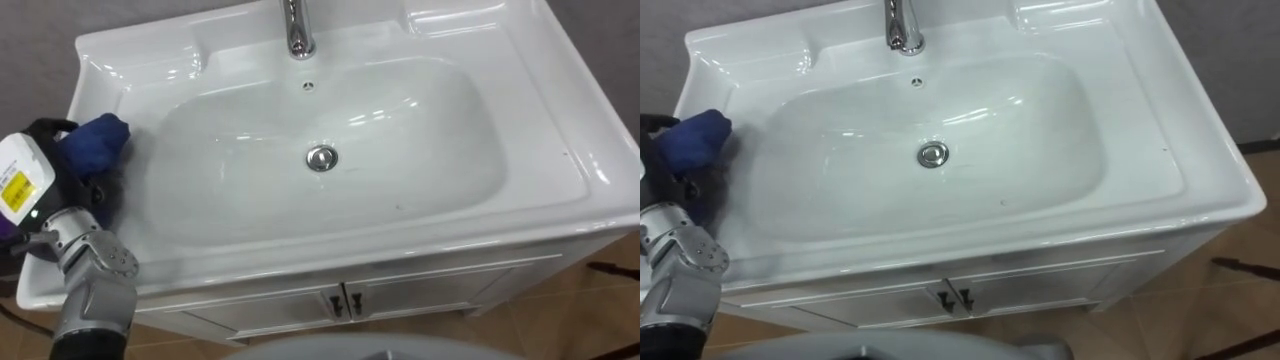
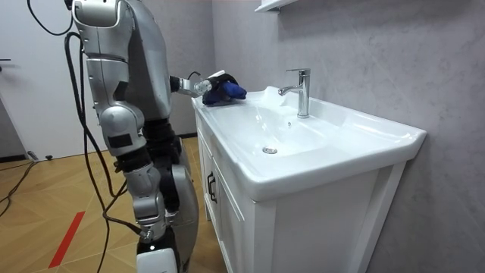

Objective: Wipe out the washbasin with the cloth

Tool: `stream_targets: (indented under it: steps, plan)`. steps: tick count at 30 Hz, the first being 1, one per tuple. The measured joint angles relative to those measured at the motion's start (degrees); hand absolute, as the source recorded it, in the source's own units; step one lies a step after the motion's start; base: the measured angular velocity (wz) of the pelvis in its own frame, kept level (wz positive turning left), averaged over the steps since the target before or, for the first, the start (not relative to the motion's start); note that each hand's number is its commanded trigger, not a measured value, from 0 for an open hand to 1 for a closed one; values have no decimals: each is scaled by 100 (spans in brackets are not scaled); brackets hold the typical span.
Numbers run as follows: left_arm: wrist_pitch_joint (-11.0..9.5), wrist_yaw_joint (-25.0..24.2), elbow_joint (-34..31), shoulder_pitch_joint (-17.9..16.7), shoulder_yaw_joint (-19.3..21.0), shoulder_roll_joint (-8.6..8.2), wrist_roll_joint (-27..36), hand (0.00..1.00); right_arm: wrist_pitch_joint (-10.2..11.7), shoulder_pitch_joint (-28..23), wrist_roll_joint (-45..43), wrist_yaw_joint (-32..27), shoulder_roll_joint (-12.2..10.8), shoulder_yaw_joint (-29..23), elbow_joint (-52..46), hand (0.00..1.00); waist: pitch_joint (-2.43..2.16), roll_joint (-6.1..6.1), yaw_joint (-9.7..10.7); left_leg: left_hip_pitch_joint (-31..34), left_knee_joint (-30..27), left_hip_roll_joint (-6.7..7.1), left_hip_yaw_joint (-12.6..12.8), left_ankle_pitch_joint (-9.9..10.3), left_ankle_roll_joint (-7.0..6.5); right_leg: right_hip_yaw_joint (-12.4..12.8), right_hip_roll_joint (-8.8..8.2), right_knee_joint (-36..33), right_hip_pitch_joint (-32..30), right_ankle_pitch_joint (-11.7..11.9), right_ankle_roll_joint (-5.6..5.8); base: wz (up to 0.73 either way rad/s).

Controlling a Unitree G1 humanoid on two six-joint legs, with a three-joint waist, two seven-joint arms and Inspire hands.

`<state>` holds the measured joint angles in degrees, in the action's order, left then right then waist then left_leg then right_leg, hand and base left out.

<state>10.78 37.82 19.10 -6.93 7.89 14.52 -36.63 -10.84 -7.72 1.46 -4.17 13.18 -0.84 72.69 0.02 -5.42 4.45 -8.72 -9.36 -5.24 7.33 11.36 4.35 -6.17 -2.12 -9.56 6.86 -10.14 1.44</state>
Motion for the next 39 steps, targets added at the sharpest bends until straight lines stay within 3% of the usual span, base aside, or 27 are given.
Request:
stream_targets:
  steps: [5, 6, 7, 9, 26, 27, 28, 29, 39]
  plan:
    - [-2, 0, -48, 2, 18, 29, -1, 0, 1, -16, 0, 0, -9, -2, 5, 0, -10, -16, 0, 40, -1, 1, 2, 0, 0, -1, 0, 0, -36, 0, 0, 0]
    - [-2, 0, -79, 2, 26, 36, -1, 8, -1, -15, -2, 0, -14, -3, 6, 0, -11, -16, -2, 49, -1, 1, 2, 0, 0, 0, 0, -4, -49, 0, 0, 0]
    - [-2, 0, -110, 1, 34, 38, -1, 99, -3, -17, -1, 0, -20, -3, 12, 0, -13, -18, -18, 47, -1, 1, 2, 0, 0, 2, 0, -7, -53, 0, 0, 0]
    - [-2, 0, -137, 1, 39, 46, -1, 100, -3, -18, -2, 0, -24, -3, 16, 0, -14, -14, -4, 45, -1, 2, 3, 0, 0, 8, 0, -8, -53, 0, 0, 0]
    - [-2, -1, -177, 0, 39, 46, -8, 98, -17, -26, -1, 9, -47, -43, 15, 0, -12, -9, -8, 14, 8, 2, 39, 0, 0, 51, 3, -8, -43, 0, 0, -1]
    - [-2, -1, -177, 0, 39, 46, -8, 71, -16, -27, 4, 9, -55, -40, 15, 0, -13, -11, -17, 13, 8, 2, 39, 0, 0, 52, 3, -8, -43, 0, 0, 0]
    - [-2, -1, -177, 0, 39, 47, -8, 11, -16, -26, 10, 11, -63, -40, 15, 0, -14, -14, -19, 12, 8, 2, 39, 0, 0, 52, 3, -8, -43, 0, 0, 0]
    - [-2, -1, -177, 0, 39, 47, -7, 0, -15, -26, 11, 13, -66, -40, 15, 0, -14, -15, -19, 12, 8, 2, 39, 0, 0, 52, 3, -8, -43, 0, 0, 0]
    - [-2, -2, -225, 1, 40, 48, -6, 0, -26, -27, 27, 27, -80, -39, 30, 0, -19, -54, -18, 21, 7, 3, 39, 0, 0, 51, 3, -6, -53, 0, 0, 0]
